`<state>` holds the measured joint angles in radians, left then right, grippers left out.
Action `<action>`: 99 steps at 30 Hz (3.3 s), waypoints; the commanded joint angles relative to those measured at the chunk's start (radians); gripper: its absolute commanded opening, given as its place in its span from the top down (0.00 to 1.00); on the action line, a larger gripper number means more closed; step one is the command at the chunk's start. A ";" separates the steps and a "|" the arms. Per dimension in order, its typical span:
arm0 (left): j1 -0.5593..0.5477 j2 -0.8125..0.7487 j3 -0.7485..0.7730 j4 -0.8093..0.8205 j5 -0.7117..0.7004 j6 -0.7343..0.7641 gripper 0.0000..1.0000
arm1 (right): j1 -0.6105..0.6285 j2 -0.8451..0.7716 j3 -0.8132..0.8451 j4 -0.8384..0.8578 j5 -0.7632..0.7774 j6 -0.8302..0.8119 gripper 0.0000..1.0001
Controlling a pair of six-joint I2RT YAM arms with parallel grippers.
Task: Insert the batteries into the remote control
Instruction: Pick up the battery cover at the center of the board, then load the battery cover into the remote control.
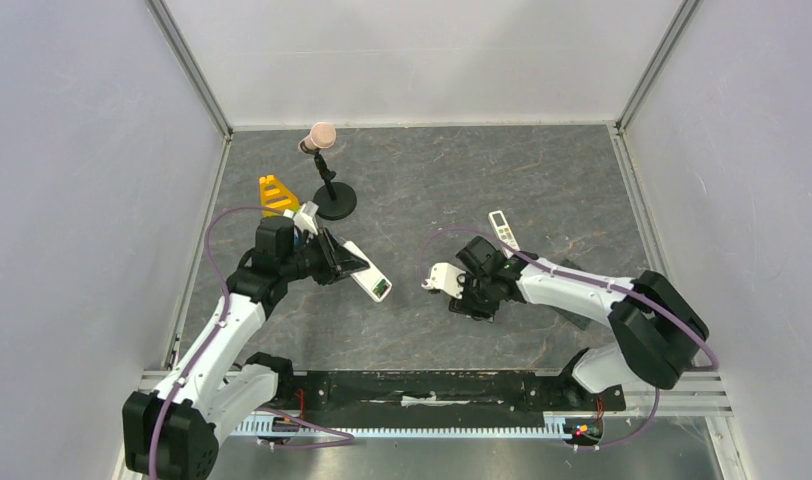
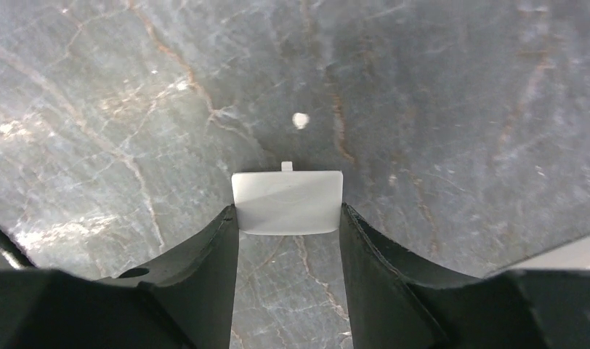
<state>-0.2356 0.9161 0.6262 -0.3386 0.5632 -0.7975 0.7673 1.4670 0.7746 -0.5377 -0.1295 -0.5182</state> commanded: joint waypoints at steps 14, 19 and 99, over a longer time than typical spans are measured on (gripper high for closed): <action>-0.134 -0.211 -0.185 0.408 -0.048 -0.012 0.98 | 0.311 -0.434 -0.053 0.521 0.150 0.528 0.71; -0.212 -0.258 -0.205 0.450 -0.149 0.009 0.98 | 0.398 -0.416 -0.005 0.470 0.330 0.682 0.83; -0.281 -0.318 -0.201 0.512 -0.049 0.043 0.98 | 0.495 -0.070 0.398 0.177 0.340 0.744 0.88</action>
<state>-0.4980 0.6193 0.4007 0.0547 0.4557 -0.7673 1.2594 1.3781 1.1030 -0.4286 0.2749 0.1730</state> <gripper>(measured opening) 0.283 0.499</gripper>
